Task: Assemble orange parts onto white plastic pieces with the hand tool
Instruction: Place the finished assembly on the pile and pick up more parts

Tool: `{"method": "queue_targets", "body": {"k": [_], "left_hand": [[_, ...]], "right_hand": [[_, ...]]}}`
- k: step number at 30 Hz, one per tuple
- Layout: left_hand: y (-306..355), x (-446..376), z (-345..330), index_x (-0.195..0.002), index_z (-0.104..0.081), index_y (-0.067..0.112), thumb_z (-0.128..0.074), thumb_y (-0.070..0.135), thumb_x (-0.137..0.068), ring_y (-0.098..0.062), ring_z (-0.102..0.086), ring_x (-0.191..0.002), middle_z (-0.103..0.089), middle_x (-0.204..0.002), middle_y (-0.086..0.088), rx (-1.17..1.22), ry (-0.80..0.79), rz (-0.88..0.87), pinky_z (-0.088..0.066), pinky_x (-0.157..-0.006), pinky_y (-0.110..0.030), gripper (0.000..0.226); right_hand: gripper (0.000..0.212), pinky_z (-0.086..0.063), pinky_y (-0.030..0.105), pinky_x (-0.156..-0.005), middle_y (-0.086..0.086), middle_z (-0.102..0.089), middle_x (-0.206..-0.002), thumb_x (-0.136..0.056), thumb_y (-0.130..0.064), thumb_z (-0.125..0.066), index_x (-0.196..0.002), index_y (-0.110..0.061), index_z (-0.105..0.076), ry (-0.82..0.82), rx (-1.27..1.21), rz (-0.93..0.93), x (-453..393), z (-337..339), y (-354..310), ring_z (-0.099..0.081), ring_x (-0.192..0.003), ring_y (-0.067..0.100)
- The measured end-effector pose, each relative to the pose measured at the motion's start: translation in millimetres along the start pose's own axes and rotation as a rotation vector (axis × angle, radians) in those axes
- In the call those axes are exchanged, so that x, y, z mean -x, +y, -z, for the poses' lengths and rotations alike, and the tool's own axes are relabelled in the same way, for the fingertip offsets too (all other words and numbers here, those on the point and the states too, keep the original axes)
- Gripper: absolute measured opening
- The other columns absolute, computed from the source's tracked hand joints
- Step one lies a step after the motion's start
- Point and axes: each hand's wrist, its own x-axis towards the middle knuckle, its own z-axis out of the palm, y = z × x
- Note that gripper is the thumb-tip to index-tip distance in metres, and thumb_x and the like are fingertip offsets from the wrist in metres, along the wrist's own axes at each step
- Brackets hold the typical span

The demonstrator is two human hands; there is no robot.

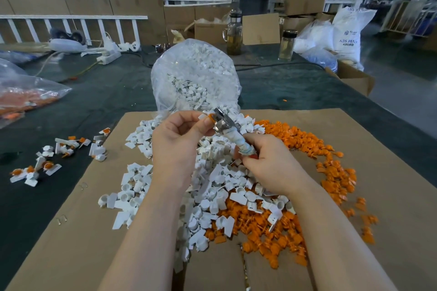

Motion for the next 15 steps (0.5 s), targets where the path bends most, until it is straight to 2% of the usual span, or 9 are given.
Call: {"method": "queue_targets", "body": {"k": [5,8,10,12,15], "left_hand": [[-2.0,-0.4,-0.1,-0.081,-0.069,0.009,-0.075,0.005,-0.078,-0.009,-0.066,-0.059,-0.071,-0.065,0.003,0.001,0.001,0.001,-0.053,-0.062,-0.017,0.008],[-1.0,-1.6,1.5,-0.081,-0.070,0.010,-0.076,0.010,-0.073,-0.010,-0.068,-0.063,-0.072,-0.068,0.003,0.025,-0.010,0.055,-0.057,-0.067,-0.021,0.010],[0.9,-2.6,4.4,-0.082,-0.070,0.009,-0.075,0.007,-0.076,-0.011,-0.071,-0.068,-0.074,-0.073,0.001,0.071,0.019,0.118,-0.058,-0.070,-0.022,0.008],[2.7,-6.5,14.0,-0.085,-0.070,0.010,-0.073,0.006,-0.082,-0.013,-0.073,-0.073,-0.077,-0.081,-0.002,0.108,0.122,0.195,-0.059,-0.071,-0.022,0.006],[3.9,-18.6,38.1,-0.098,-0.067,0.010,-0.065,0.010,-0.093,-0.012,-0.075,-0.082,-0.078,-0.092,-0.004,0.254,0.367,0.322,-0.060,-0.070,-0.022,0.005]], "right_hand": [[0.009,-0.053,0.047,-0.065,-0.002,-0.067,-0.076,-0.086,-0.016,-0.059,-0.085,-0.021,-0.067,0.015,0.038,-0.004,-0.7,0.4,-0.5,-0.061,-0.068,0.016],[0.007,-0.052,0.046,-0.060,-0.002,-0.065,-0.074,-0.087,-0.018,-0.059,-0.085,-0.019,-0.065,0.021,0.066,-0.004,-1.3,-1.8,-0.1,-0.058,-0.063,0.015],[0.005,-0.048,0.041,-0.057,-0.003,-0.061,-0.072,-0.088,-0.021,-0.060,-0.084,-0.019,-0.063,0.044,0.106,0.012,-1.8,-4.5,0.5,-0.055,-0.062,0.014],[0.006,-0.044,0.036,-0.055,-0.004,-0.059,-0.070,-0.089,-0.024,-0.061,-0.084,-0.020,-0.061,0.086,0.117,0.015,-2.4,-6.0,1.5,-0.053,-0.061,0.013],[0.006,-0.042,0.034,-0.052,-0.006,-0.058,-0.068,-0.090,-0.024,-0.061,-0.086,-0.021,-0.061,0.203,0.045,-0.029,-3.5,-4.1,5.3,-0.051,-0.058,0.011]]}}
